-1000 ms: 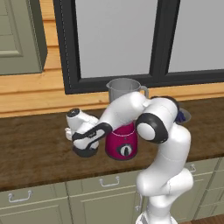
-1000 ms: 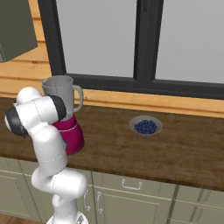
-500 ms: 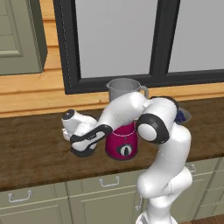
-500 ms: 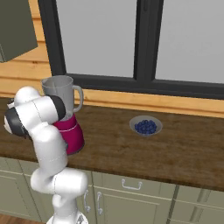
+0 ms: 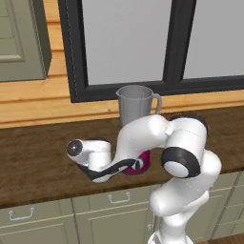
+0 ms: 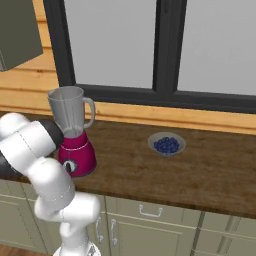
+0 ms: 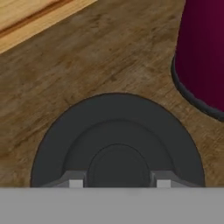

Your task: Close the lid blender by securely placing the lid on top.

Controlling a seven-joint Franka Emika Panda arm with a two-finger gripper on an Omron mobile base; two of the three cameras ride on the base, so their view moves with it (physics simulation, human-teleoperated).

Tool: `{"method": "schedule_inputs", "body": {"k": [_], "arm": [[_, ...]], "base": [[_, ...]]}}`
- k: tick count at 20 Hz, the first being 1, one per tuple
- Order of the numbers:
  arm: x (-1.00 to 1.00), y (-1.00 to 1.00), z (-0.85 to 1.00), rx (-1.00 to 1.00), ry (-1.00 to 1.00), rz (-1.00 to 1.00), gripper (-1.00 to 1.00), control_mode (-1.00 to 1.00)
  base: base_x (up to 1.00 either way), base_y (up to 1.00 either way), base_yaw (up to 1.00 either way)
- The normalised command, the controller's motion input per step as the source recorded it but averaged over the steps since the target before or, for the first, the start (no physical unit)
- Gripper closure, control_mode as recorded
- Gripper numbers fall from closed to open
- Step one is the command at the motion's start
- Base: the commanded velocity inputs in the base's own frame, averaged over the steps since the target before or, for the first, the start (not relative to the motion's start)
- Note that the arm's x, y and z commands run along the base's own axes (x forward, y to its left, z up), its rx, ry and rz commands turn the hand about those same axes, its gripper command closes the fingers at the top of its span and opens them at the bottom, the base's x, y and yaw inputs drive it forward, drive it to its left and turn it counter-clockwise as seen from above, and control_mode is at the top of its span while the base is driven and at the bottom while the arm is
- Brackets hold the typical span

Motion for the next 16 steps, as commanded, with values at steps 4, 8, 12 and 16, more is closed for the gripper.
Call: {"method": "schedule_inputs", "body": {"k": [4,8,12,16], "arm": [[-0.29,0.00,0.58,0.00,-0.25,-0.01,1.00,-1.00],[-0.31,0.00,0.73,0.00,-0.15,0.00,1.00,-1.00],[-0.40,0.00,0.80,0.00,-0.02,0.00,1.00,-1.00],[-0.35,0.00,0.87,0.00,0.00,0.00,1.00,-1.00]], "base": [[0.00,0.00,0.00],[0.00,0.00,0.00],[0.00,0.00,0.00],[0.00,0.00,0.00]]}}
